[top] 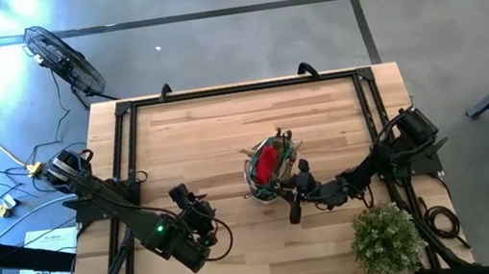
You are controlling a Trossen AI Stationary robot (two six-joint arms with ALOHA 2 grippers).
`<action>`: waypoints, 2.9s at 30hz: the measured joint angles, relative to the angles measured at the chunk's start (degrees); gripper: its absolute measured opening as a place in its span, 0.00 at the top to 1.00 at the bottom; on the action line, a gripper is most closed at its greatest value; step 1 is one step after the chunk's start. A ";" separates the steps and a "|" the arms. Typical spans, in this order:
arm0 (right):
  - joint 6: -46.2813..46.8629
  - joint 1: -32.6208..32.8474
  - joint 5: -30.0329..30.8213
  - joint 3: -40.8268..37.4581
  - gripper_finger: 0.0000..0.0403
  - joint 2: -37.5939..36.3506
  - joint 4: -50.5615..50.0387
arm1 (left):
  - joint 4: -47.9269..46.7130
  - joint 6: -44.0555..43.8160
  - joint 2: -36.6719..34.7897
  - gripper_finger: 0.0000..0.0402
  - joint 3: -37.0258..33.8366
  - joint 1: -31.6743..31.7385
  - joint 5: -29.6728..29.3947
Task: Pick & Place Garden tools in Gardening bag
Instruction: Put the brown trowel into the green gardening bag
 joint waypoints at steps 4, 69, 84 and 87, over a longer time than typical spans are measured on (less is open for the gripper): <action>0.01 0.00 -0.16 0.00 0.83 0.00 0.25 | 0.02 0.00 0.00 0.43 0.00 0.00 0.27; -0.12 0.02 -3.68 0.02 0.52 -4.11 -5.73 | 1.05 0.07 -0.04 0.43 0.00 0.00 0.70; -9.42 0.00 -3.99 -0.02 0.52 -4.11 -1.08 | 2.01 0.17 -0.04 0.43 0.00 0.00 1.77; -9.54 0.04 -3.99 -0.02 0.52 -4.11 -1.17 | 2.01 0.32 -0.04 0.43 0.00 0.00 1.76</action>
